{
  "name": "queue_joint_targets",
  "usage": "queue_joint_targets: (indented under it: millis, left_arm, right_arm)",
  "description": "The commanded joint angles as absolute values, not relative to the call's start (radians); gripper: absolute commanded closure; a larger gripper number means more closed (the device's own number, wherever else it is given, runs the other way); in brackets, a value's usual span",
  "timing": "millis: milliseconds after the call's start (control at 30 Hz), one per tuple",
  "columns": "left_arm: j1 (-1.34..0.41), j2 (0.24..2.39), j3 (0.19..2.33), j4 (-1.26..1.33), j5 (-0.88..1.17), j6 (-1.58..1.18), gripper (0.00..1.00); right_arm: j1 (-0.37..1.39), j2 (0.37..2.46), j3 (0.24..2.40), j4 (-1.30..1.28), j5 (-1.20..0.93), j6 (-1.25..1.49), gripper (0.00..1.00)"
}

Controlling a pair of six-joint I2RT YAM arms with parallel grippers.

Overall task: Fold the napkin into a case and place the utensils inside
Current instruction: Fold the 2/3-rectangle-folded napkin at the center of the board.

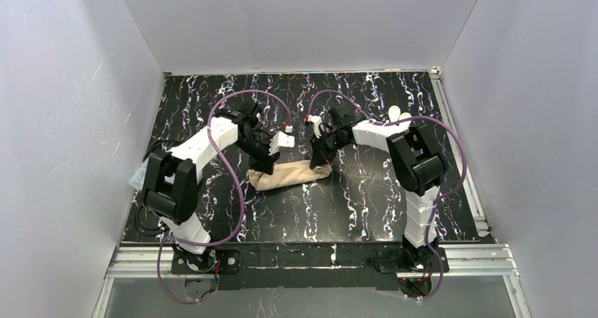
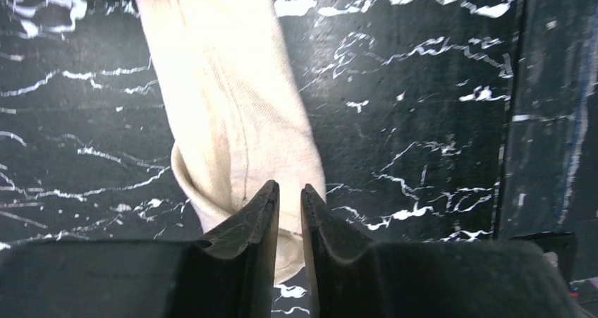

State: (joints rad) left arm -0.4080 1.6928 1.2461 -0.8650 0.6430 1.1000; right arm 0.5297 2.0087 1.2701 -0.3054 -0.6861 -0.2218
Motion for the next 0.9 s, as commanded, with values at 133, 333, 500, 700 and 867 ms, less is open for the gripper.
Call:
queue_joint_targets:
  millis: [133,333,500,700,867]
  left_arm:
    - [-0.515,1.708,1.258,-0.906,0.817,1.065,0.87]
    - [-0.555,1.777,1.217,-0.647,0.715,0.955,0.92]
    - [-0.558,1.813,1.206,-0.591,0.634,0.945,0.95]
    - [-0.558,1.826,1.208,-0.523,0.538,0.865,0.99]
    - [-0.558,1.833,1.187,-0.544,0.456,0.864,1.0]
  right_arm:
    - [0.542,2.051,1.275,-0.334,-0.67,-0.201,0.99]
    - [0.543,2.037,1.264,-0.334,-0.686,-0.202,0.99]
    - [0.544,2.032,1.249,-0.324,-0.715,-0.197,0.99]
    - [0.546,2.012,1.227,-0.303,-0.757,-0.176,0.99]
    - [0.547,2.002,1.218,-0.287,-0.79,-0.158,0.98]
